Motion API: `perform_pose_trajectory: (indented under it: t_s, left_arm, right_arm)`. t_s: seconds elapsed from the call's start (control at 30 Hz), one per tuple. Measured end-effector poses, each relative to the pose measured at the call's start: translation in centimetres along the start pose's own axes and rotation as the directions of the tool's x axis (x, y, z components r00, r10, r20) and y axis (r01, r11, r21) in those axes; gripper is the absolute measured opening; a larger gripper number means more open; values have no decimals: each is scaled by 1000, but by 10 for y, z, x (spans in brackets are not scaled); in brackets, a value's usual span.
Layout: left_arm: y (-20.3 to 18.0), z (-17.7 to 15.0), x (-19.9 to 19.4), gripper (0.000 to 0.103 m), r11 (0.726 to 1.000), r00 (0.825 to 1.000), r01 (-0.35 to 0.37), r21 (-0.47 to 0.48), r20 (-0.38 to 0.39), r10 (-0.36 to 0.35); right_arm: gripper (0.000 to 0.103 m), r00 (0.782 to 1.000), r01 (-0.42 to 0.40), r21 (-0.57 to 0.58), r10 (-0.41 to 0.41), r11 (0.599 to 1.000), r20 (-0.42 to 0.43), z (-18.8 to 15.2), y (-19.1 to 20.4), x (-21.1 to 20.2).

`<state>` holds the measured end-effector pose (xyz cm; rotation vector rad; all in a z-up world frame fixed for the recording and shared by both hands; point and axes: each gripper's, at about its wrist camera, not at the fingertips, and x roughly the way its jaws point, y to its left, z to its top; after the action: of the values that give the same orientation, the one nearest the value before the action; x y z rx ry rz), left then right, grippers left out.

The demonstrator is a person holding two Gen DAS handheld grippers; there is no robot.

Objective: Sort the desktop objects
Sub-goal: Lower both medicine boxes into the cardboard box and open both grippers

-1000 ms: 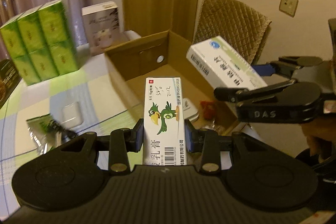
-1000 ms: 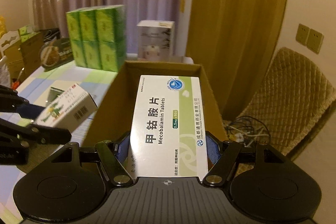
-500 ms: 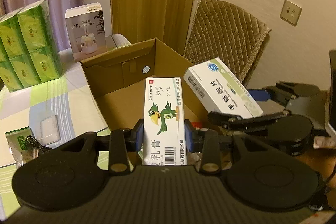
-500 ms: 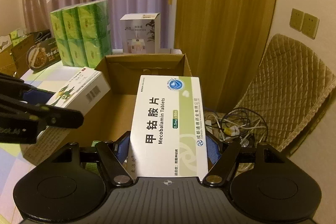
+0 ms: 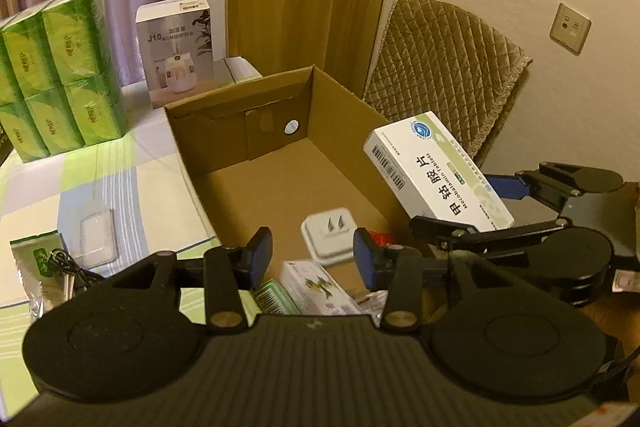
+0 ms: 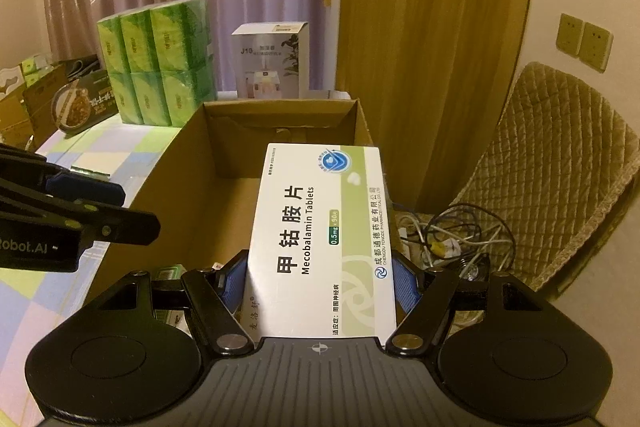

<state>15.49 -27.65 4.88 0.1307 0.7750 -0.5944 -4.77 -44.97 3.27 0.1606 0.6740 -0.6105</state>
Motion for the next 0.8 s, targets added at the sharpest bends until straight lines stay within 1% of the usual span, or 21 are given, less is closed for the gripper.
perform_pose_trajectory:
  t_s: [0.17, 0.3, 0.5, 0.6, 0.67, 0.7, 0.8]
  left_arm:
    - [2, -5, -7, 39, 1000, 1000, -5, -9, 0, 5]
    - [6, -9, -12, 42, 1000, 1000, -10, -18, 3, 10]
    - [12, -13, -19, 42, 999, 1000, -22, -37, 11, 23]
    - [15, -15, -21, 42, 999, 1000, -24, -45, 12, 25]
    - [16, -16, -23, 42, 999, 999, -28, -46, 13, 29]
    - [17, -17, -23, 43, 999, 1000, -25, -42, 15, 25]
    - [19, -18, -25, 45, 999, 999, -25, -44, 18, 26]
  right_arm:
    - [68, 1000, -6, -6, 6, 1000, -3, -1, 5, 0]
    - [68, 1000, -9, -9, 9, 1000, -2, 1, 9, 0]
    - [68, 1000, -22, -3, 22, 1000, 9, 5, 11, -1]
    - [68, 999, -31, 19, 30, 999, 35, 6, 10, -2]
    - [74, 999, -31, 38, 29, 999, 45, 6, 8, -3]
    - [80, 999, -30, 44, 28, 999, 42, 6, 7, -3]
    - [80, 999, -30, 43, 28, 999, 40, 3, 7, -5]
